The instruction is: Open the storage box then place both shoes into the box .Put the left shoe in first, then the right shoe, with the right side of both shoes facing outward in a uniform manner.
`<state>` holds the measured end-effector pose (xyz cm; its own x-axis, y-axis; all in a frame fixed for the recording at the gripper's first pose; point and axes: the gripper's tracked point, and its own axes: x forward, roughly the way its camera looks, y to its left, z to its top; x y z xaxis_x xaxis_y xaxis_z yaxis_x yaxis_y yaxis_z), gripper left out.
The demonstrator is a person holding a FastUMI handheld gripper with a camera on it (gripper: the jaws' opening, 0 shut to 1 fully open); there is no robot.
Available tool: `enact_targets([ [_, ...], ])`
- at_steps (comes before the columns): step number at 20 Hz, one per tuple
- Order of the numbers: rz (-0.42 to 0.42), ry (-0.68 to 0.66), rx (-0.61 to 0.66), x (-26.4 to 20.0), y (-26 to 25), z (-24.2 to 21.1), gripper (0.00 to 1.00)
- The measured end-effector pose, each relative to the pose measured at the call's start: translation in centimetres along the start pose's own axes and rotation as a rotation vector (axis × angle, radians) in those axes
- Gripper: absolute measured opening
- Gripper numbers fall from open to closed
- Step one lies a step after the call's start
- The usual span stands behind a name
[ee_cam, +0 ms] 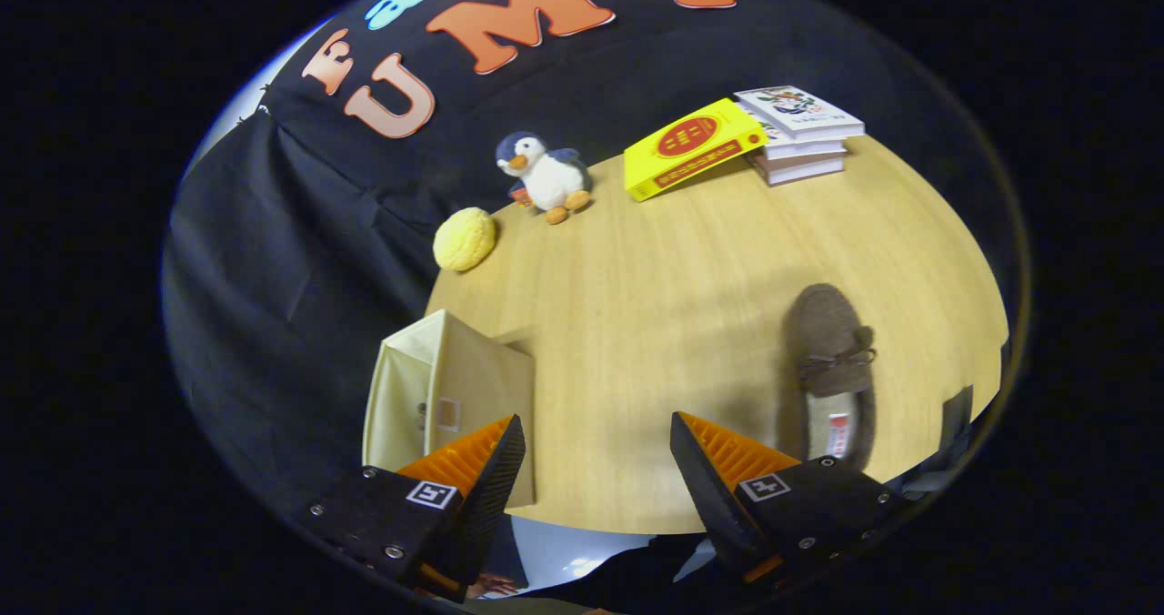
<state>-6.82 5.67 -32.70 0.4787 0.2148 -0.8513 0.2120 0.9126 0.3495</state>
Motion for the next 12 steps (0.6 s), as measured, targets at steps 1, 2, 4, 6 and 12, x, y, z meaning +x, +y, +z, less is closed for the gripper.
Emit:
enact_targets([
  [1,-0.026,-0.001,0.000,-0.1,-1.8,0.0,0.97],
  [2,-0.045,-0.001,0.000,-0.1,-3.5,0.1,0.97],
  [4,-0.082,0.007,0.003,0.1,-6.6,0.0,0.97],
  [6,-0.119,0.015,-0.002,0.1,-9.9,-0.1,0.96],
  [12,-0.186,0.086,-0.042,1.2,-16.6,-2.1,0.86],
])
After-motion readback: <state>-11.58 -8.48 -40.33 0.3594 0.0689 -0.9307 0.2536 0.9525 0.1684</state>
